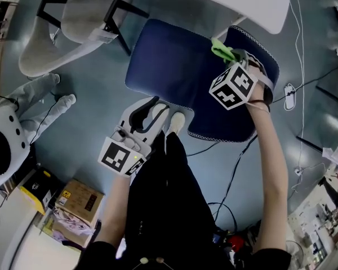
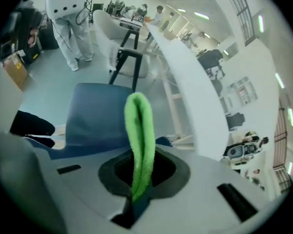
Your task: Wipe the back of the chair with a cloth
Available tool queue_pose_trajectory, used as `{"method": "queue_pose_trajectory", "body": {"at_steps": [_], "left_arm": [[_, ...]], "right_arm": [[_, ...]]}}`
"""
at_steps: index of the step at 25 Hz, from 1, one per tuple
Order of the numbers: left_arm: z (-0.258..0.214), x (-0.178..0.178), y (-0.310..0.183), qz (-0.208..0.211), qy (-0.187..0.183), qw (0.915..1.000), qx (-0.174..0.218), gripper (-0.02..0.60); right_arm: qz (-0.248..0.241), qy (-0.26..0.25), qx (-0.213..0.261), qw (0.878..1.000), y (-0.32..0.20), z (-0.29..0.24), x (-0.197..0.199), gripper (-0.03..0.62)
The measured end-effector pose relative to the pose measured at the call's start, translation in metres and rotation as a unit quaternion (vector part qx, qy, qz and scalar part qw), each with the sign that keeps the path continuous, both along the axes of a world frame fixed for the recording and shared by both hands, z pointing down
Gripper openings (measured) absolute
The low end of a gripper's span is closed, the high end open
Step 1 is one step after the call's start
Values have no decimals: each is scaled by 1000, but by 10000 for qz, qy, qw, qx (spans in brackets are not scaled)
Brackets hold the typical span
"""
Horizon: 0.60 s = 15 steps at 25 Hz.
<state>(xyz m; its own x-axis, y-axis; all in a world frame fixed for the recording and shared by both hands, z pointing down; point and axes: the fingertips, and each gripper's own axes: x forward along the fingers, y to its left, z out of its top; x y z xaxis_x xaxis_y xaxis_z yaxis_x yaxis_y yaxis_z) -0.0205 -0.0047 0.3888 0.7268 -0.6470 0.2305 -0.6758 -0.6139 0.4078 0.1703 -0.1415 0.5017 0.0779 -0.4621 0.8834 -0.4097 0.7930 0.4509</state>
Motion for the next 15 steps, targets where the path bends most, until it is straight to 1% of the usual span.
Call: {"method": "queue_pose_trajectory", "body": {"at_steps": [3, 5, 7, 9, 11, 15], "left_arm": [[2, -4, -3, -71, -26, 10000, -34, 130], [4, -7, -5, -135, -32, 9999, -67, 130], [6, -10, -8, -195, -27, 9998, -98, 130], [8, -12, -12, -241, -25, 9996, -119, 130], [9, -13, -16, -268, -29, 9996, -127, 130], [10, -14, -21, -292, -36, 9995, -121, 130]], "right_arm": [[41, 235, 759, 9968, -39, -26, 14, 20], [-70, 486, 1168, 9919, -60, -40, 20, 20], [-272, 775, 1471, 9857, -76, -49, 22, 20], [-511, 1060, 1643, 9794, -89, -52, 21, 20], [-757, 1321, 1698, 9737, -97, -46, 18, 20], [-1261, 1886, 1545, 9616, -102, -17, 15, 20]]}}
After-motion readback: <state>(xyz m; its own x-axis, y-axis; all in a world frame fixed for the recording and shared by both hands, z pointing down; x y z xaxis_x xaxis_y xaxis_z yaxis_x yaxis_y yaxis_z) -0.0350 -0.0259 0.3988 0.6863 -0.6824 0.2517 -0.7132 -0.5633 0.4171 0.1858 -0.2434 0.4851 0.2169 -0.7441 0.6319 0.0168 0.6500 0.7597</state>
